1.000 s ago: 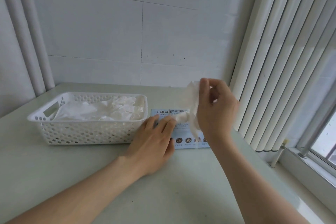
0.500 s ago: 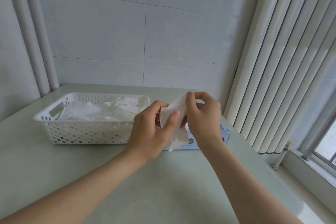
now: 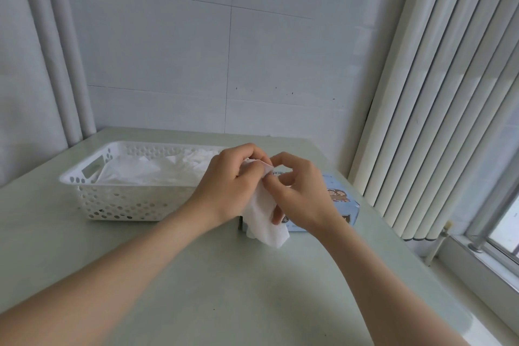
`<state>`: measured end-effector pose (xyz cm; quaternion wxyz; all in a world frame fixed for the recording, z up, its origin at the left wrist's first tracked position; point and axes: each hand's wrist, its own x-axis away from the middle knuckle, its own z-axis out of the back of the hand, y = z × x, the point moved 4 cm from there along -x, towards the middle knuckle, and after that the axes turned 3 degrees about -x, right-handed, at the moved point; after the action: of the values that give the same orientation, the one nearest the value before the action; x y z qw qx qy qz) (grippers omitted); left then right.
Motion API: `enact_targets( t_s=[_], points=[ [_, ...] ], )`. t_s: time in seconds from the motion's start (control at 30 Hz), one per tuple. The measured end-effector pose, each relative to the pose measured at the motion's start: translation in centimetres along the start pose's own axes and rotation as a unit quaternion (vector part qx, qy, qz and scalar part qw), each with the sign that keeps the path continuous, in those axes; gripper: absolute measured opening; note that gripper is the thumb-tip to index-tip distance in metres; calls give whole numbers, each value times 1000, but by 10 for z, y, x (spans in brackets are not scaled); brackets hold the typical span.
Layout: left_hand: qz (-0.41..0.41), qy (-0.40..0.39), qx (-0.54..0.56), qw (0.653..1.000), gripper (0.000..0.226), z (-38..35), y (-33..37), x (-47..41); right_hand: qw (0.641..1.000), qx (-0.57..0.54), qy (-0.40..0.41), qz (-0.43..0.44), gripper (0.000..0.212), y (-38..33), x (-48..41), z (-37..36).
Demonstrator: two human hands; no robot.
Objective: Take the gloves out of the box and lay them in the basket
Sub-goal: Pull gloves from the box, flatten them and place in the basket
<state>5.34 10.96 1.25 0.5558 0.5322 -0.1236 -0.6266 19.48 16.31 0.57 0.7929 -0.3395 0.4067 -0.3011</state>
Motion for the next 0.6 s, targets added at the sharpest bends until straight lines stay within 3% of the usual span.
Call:
enact_targets(
  t_s=[0.2, 0.27, 0.37, 0.6],
  points=[
    [9, -58, 12, 998, 22, 6, 0, -4, 999, -20, -29, 19, 23, -1, -3, -3],
    [10, -52, 18, 998, 21, 8, 0, -6, 1000, -5, 0, 23, 8, 5, -7, -2],
    [7, -6, 4, 1000, 20, 15, -2, -9, 999, 12, 38, 6, 19, 10, -9, 2],
    [-5, 73, -59, 996, 20, 27, -6, -15, 978, -203, 4, -43, 24, 10, -9, 0]
  ],
)
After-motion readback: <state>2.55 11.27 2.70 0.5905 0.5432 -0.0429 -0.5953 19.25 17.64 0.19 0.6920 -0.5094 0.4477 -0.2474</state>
